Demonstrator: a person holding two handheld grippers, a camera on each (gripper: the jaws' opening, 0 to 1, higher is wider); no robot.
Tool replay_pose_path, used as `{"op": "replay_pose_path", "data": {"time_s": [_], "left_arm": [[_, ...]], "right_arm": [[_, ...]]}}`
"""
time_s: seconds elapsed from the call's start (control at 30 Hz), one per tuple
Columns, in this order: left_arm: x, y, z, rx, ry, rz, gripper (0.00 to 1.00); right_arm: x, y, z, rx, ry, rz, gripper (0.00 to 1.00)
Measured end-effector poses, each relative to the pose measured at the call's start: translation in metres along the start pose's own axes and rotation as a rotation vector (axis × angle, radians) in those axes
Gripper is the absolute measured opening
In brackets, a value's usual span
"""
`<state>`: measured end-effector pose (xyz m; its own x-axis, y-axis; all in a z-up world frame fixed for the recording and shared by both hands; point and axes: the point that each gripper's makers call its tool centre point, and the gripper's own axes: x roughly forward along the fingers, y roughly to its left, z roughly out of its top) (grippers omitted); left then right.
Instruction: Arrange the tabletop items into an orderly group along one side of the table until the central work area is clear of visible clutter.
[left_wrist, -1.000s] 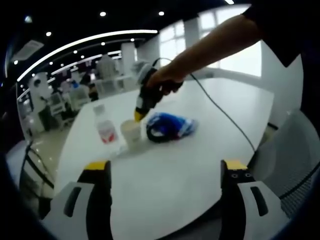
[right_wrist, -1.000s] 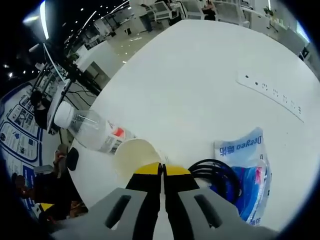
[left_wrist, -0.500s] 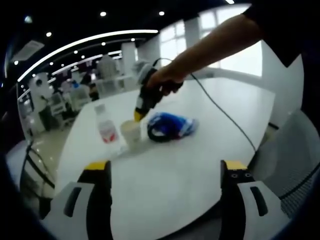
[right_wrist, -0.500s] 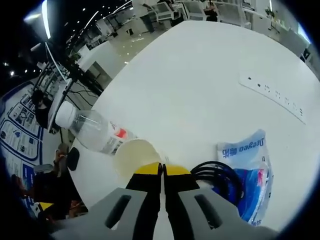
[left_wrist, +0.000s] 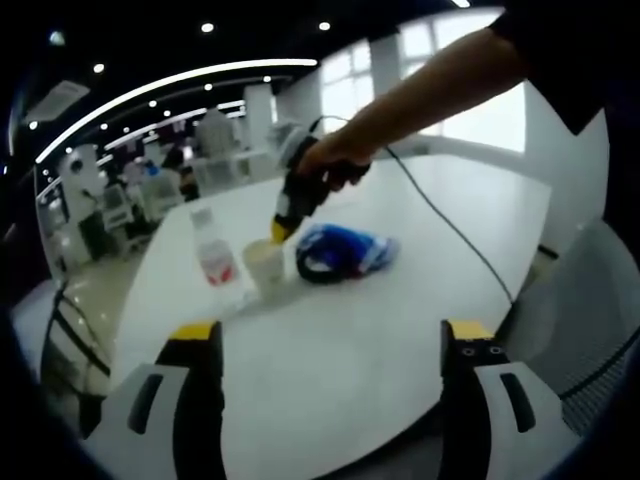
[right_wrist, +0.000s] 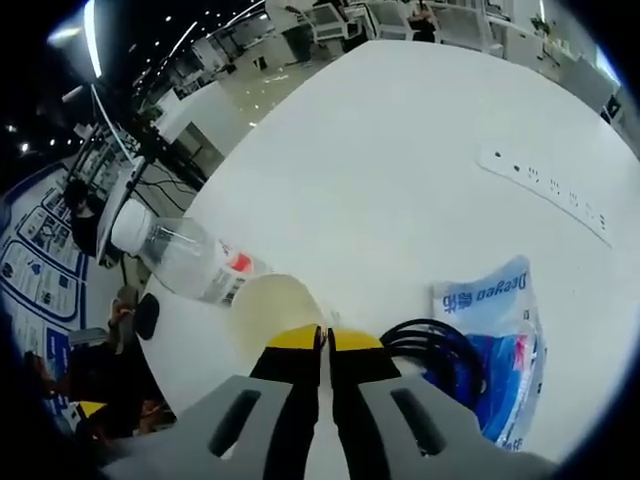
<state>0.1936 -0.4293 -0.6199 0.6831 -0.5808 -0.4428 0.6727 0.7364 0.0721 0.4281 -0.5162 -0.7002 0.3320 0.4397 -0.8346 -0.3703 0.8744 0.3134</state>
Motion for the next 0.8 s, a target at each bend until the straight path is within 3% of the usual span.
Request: {"op": "replay_pose_path", "data": {"time_s": [0.23,0.53,0.8], "left_arm": [[-0.001,0.001,-0.001,0.003,0.002,0.005,0.86],[-0.001,0.001,0.000,0.001,0.000,0.004,0.86],[-0.001,-0.001,0.000,-0.012,-0.003,-0.005,0.89]], "right_arm": [[-0.002,0.003,0.001,-0.010,-0.015,0.000,0.07],[-0.009,0.003,0.011,-0.039,-0.071,0.010,0.28],[-0.023,-0.001,0.008,-0.064,-0.119,0.028,0.42]]}}
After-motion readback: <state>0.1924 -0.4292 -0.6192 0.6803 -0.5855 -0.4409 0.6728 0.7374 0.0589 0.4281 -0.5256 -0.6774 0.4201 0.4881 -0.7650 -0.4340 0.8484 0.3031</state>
